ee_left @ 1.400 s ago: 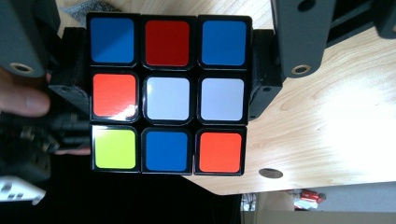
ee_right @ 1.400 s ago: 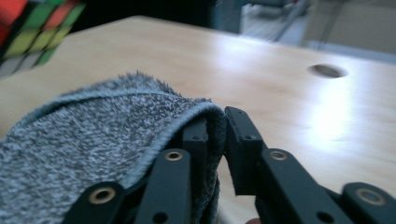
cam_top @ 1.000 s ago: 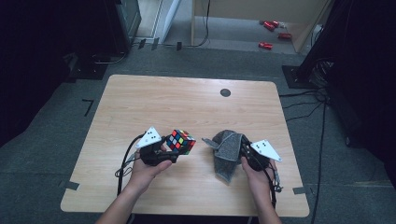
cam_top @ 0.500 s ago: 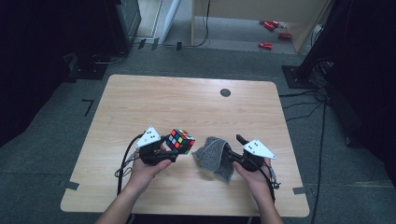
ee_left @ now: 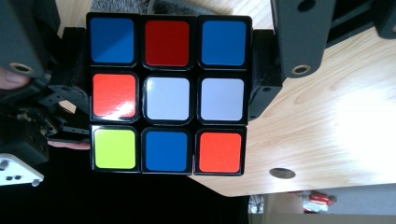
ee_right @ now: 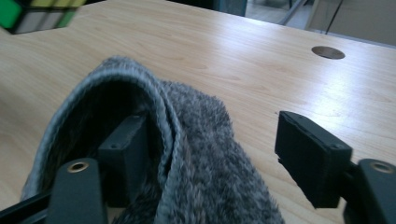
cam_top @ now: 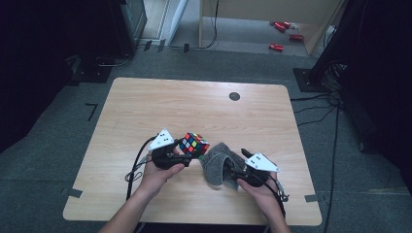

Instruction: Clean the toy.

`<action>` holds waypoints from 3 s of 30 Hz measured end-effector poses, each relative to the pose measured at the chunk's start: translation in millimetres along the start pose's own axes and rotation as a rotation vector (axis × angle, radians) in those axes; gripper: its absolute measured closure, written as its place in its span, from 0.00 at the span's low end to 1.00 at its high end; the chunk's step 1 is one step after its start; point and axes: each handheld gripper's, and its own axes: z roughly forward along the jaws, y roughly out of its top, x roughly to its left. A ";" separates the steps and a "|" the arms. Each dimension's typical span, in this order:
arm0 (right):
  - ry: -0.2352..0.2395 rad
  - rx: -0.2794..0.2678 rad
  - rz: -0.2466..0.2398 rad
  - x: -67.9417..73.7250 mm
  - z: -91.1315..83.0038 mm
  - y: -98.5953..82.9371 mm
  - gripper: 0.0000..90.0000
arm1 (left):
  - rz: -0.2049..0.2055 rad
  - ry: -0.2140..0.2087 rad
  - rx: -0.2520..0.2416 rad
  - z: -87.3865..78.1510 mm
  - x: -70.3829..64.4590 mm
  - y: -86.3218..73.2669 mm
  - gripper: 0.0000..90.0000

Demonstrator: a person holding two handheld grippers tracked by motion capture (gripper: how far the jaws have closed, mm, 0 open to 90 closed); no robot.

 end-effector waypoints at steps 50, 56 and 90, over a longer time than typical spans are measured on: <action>0.154 -0.281 -0.466 81.9 25.4 21.8 0.35 | -0.143 -0.092 0.120 -5.2 -18.4 -6.4 0.38; 0.166 -0.267 -0.434 76.8 22.9 22.4 0.38 | -0.128 -0.135 0.094 -6.4 -14.9 -4.1 0.31; 0.239 -0.113 0.022 52.3 -1.8 51.9 0.38 | 0.602 0.122 -0.008 6.6 -35.9 -32.5 0.18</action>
